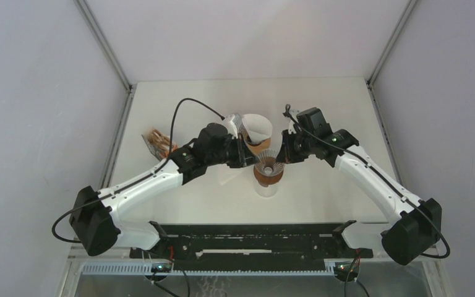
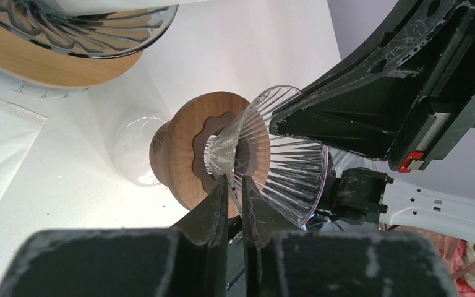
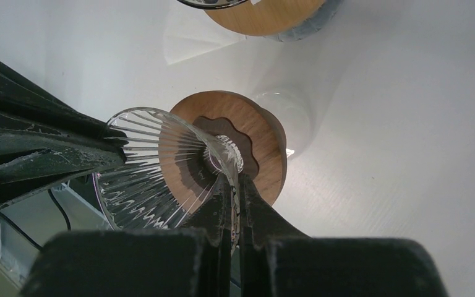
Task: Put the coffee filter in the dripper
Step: Place the coffee dripper in the dripper holder, then pick up the coffee filter from the coffee filter holder.
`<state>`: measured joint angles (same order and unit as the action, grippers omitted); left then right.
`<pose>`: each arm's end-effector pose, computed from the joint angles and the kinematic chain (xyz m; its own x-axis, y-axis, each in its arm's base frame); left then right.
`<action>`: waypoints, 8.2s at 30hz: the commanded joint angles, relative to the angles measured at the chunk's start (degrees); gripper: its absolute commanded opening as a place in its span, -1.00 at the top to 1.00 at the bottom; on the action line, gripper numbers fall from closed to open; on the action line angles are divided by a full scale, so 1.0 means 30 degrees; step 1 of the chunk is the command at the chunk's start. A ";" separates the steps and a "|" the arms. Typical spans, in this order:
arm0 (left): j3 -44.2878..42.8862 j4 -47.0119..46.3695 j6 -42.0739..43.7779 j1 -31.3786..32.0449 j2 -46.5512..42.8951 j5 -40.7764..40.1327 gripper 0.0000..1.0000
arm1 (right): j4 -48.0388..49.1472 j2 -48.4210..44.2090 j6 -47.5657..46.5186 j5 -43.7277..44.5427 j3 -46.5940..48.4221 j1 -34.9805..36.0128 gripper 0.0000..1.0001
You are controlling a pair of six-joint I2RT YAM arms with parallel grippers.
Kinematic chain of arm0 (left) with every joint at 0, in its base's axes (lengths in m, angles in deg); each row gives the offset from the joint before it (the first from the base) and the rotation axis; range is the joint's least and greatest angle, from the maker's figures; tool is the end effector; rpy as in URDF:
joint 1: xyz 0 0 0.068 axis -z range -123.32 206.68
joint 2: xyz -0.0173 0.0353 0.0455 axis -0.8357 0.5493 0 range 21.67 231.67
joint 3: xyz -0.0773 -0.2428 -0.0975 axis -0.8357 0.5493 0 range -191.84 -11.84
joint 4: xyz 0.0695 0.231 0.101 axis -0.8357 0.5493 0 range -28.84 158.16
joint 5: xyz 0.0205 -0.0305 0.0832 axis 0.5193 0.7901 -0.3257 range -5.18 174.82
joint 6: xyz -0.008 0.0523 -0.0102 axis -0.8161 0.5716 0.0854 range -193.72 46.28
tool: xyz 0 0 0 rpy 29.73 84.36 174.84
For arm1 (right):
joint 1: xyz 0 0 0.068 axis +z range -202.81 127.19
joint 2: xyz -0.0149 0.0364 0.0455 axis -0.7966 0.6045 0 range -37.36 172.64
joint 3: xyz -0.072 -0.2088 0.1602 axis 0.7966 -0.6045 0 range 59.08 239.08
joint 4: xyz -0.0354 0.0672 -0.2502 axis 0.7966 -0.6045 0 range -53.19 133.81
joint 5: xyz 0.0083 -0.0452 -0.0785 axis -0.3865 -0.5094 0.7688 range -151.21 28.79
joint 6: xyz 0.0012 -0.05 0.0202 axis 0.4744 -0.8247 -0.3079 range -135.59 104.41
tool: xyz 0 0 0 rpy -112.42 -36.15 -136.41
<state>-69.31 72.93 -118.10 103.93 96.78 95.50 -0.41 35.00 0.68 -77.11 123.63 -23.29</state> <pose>0.1981 -0.2239 0.2982 -0.8196 -0.1258 -0.5590 0.3610 0.6442 -0.6743 0.2193 0.1352 0.3059 -0.8323 -0.1616 -0.5302 -0.4035 0.8325 0.3796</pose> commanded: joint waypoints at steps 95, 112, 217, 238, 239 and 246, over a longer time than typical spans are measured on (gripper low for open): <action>0.1049 0.7488 0.2789 -1.0265 -0.7791 -1.0544 -0.51 | 0.5435 -0.9945 -0.2236 0.8333 -0.2942 0.0338 -0.75; -0.0971 0.7136 0.3689 -1.3115 -0.2333 -0.9674 0.25 | 0.6182 -0.9471 -0.1326 0.6001 -0.3748 -0.1783 -0.73; -0.2764 0.2738 1.3758 -0.9980 -0.9083 0.4023 0.99 | 0.8603 -0.9100 -0.3400 -0.3399 -0.1505 -0.0701 -0.89; -0.0926 -0.1693 1.1810 -0.3125 -0.7295 0.2597 0.99 | 0.7996 -0.6653 -0.2157 0.0003 0.1480 0.2265 -0.78; -0.0785 -0.1898 1.1809 -0.2814 -0.7233 0.2246 0.99 | 0.7827 -0.6504 -0.1735 0.0189 0.1648 0.2350 -0.78; -0.0098 -0.2864 1.2890 0.0172 -0.6745 -0.3329 0.99 | 0.7109 -0.5800 0.2482 0.1346 0.1947 0.2524 -0.64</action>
<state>-70.95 69.02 -81.36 100.21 76.12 96.85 22.14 16.84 -0.91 -75.96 127.83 -16.12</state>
